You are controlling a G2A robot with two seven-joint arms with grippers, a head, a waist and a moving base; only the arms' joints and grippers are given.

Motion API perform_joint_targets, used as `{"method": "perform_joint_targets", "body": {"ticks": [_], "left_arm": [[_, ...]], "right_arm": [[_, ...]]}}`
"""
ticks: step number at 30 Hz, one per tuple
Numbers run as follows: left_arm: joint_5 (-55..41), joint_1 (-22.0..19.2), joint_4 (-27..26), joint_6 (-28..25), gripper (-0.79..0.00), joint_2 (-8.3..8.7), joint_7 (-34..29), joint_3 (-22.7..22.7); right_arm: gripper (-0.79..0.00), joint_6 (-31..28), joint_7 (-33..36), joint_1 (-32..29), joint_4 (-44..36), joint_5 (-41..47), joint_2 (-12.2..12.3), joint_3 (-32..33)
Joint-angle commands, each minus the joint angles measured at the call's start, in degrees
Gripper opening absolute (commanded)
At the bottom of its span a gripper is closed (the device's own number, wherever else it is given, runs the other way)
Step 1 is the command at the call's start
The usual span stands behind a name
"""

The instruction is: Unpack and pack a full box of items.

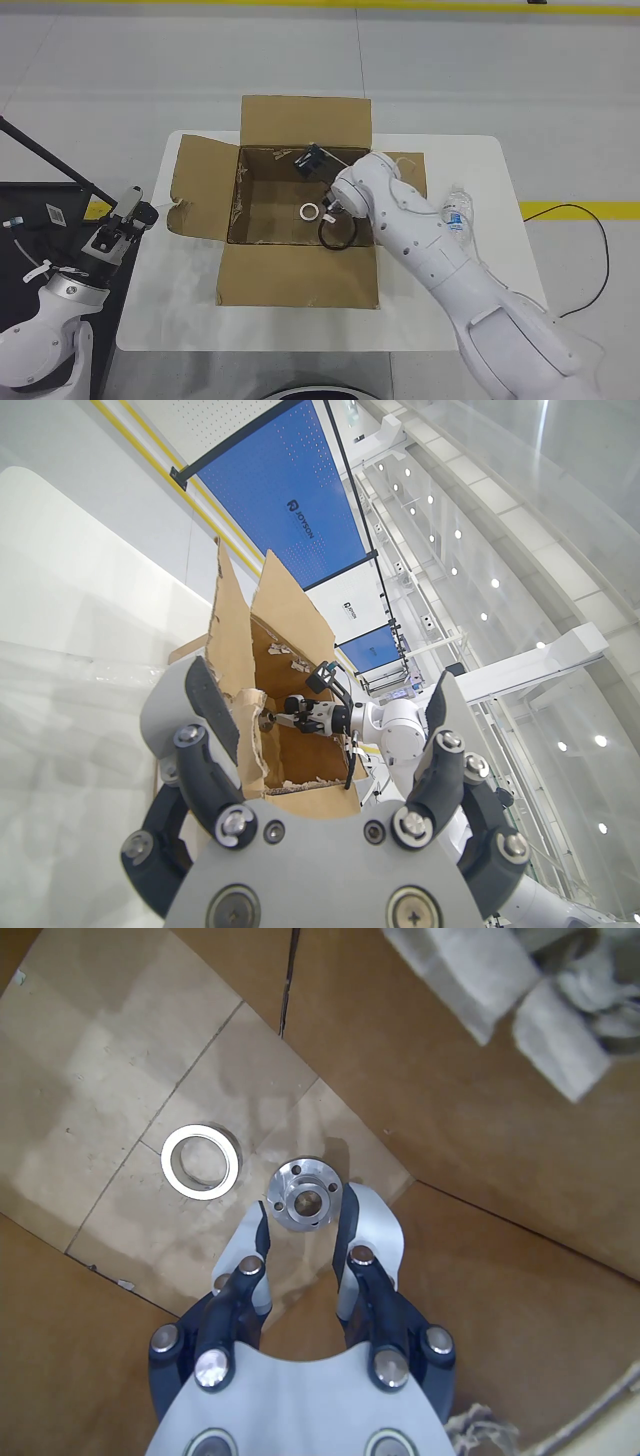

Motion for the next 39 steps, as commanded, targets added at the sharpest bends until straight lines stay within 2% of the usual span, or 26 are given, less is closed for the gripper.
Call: {"method": "perform_joint_targets", "body": {"ticks": [1, 5, 7, 9, 13, 17, 21, 26, 32, 39], "left_arm": [[0.0, 0.0, 0.0, 0.0, 0.0, 0.0, 0.0, 0.0], [0.0, 0.0, 0.0, 0.0, 0.0, 0.0, 0.0, 0.0], [0.0, 0.0, 0.0, 0.0, 0.0, 0.0, 0.0, 0.0], [0.0, 0.0, 0.0, 0.0, 0.0, 0.0, 0.0, 0.0], [0.0, 0.0, 0.0, 0.0, 0.0, 0.0, 0.0, 0.0], [0.0, 0.0, 0.0, 0.0, 0.0, 0.0, 0.0, 0.0], [0.0, 0.0, 0.0, 0.0, 0.0, 0.0, 0.0, 0.0], [0.0, 0.0, 0.0, 0.0, 0.0, 0.0, 0.0, 0.0], [0.0, 0.0, 0.0, 0.0, 0.0, 0.0, 0.0, 0.0], [0.0, 0.0, 0.0, 0.0, 0.0, 0.0, 0.0, 0.0]], "right_arm": [[-0.416, -0.6, 1.1, -1.1, -3.9, -0.5, 1.0, 2.1], [-0.348, -1.4, 4.3, -5.8, -16.5, -3.5, 4.2, 9.6], [-0.228, -1.6, 6.4, -9.9, -24.9, -5.8, 6.1, 15.0], [-0.015, -1.4, 8.3, -14.8, -33.3, -8.8, 7.9, 20.9], [0.0, -1.2, 10.9, -23.1, -44.7, -11.6, 10.4, 32.9], [0.0, -2.5, 11.8, -27.7, -48.4, -9.6, 11.9, 43.0], [0.0, -0.5, 12.2, -29.3, -46.8, -11.6, 12.8, 49.1], [0.0, -0.1, 14.7, -26.9, -36.4, -13.7, 13.5, 51.9], [0.0, -2.5, 15.2, -22.3, -21.9, -12.8, 14.1, 51.8], [0.0, -3.3, 14.0, -21.5, -16.6, -12.6, 14.3, 49.5]]}}
